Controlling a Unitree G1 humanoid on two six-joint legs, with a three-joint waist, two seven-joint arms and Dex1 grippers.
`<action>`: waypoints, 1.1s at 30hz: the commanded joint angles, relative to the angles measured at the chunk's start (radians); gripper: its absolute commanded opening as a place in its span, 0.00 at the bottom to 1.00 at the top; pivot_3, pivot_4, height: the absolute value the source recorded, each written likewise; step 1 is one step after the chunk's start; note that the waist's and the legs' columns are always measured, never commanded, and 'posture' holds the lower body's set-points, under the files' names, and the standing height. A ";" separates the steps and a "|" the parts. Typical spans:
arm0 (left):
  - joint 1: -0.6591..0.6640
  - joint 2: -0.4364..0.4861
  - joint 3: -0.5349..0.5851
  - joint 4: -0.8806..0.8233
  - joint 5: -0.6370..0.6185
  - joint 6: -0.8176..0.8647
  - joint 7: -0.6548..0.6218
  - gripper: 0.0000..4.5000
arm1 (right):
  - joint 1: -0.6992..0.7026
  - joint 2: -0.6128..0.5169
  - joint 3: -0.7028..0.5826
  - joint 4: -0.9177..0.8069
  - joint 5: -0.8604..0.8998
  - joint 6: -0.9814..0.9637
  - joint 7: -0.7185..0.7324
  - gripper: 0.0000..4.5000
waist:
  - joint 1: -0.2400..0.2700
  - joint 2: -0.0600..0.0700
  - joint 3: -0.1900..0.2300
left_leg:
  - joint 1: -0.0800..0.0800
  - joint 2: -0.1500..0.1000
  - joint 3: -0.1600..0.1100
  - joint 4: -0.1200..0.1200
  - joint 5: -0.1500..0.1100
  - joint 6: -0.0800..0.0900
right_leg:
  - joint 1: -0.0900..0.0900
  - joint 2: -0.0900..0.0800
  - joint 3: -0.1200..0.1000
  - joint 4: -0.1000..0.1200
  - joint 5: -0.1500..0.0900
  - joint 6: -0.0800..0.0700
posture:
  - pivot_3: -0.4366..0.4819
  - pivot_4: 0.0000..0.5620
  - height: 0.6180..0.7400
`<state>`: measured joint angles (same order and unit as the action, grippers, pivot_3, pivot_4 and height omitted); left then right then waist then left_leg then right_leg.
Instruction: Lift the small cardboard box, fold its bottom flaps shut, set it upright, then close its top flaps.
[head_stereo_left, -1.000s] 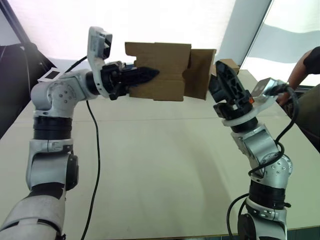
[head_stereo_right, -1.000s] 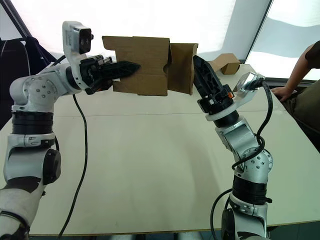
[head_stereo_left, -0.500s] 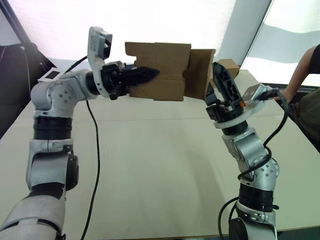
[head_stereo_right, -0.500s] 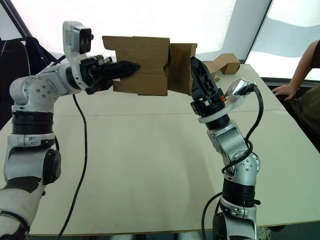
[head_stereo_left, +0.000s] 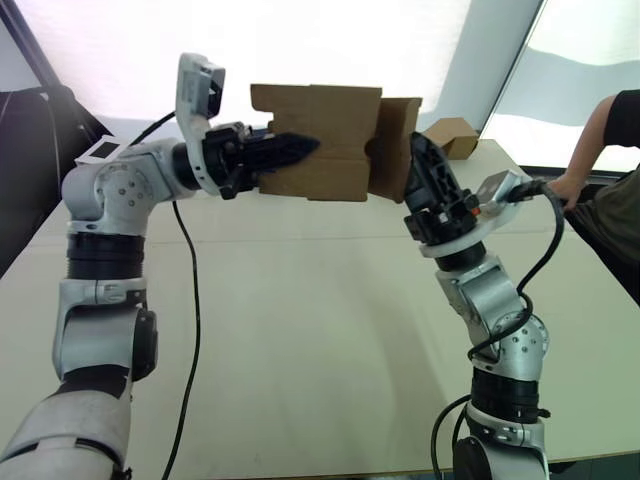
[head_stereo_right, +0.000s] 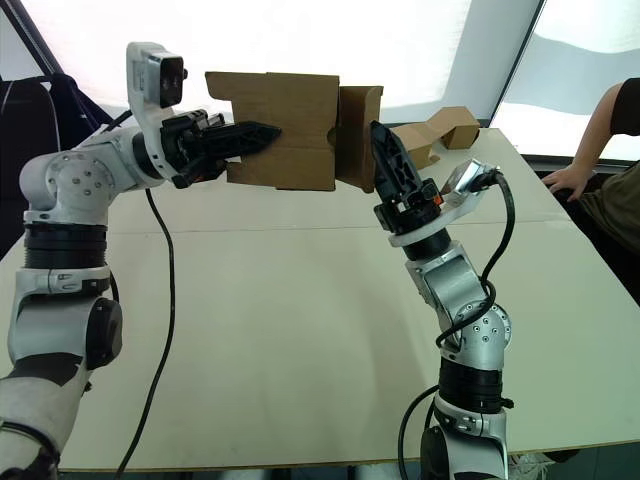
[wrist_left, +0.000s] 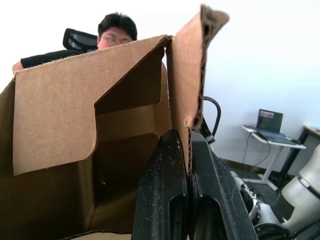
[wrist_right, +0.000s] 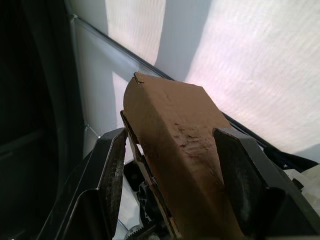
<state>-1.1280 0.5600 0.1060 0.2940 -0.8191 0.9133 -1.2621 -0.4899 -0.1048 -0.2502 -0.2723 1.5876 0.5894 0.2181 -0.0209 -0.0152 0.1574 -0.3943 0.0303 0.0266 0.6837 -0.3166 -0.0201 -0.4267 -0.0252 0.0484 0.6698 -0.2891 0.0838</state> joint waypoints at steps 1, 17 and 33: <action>-0.018 0.001 0.032 -0.028 -0.020 -0.004 0.001 0.00 | -0.019 0.013 -0.002 -0.015 -0.002 -0.021 0.000 0.63 | 0.000 0.000 0.000 | 0.000 0.000 0.000 0.000 0.000 0.000 | 0.000 0.000 0.000 0.000 0.000 0.000 | 0.48 0.27 1.00; -0.015 -0.001 0.031 -0.028 -0.017 -0.007 0.002 0.00 | -0.028 0.019 0.021 -0.019 -0.064 -0.034 -0.002 0.33 | 0.000 0.000 0.000 | 0.000 0.000 0.000 0.000 0.000 0.000 | 0.000 0.000 0.000 0.000 0.000 0.000 | 0.48 0.27 1.00; 0.006 -0.011 0.011 -0.050 -0.003 -0.021 -0.003 0.00 | -0.059 0.055 0.072 -0.072 -0.082 -0.041 -0.032 0.33 | 0.000 0.000 0.000 | 0.000 0.000 0.000 0.000 0.000 0.000 | 0.000 0.000 0.000 0.000 0.000 0.000 | 0.48 0.27 1.00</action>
<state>-1.1130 0.5482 0.1065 0.2791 -0.8183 0.9081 -1.2600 -0.5199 -0.0579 -0.1897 -0.2921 1.4972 0.5532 0.1878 -0.0212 -0.0152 0.1575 -0.3943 0.0303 0.0266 0.6837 -0.3166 -0.0201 -0.4267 -0.0254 0.0484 0.6698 -0.2891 0.0838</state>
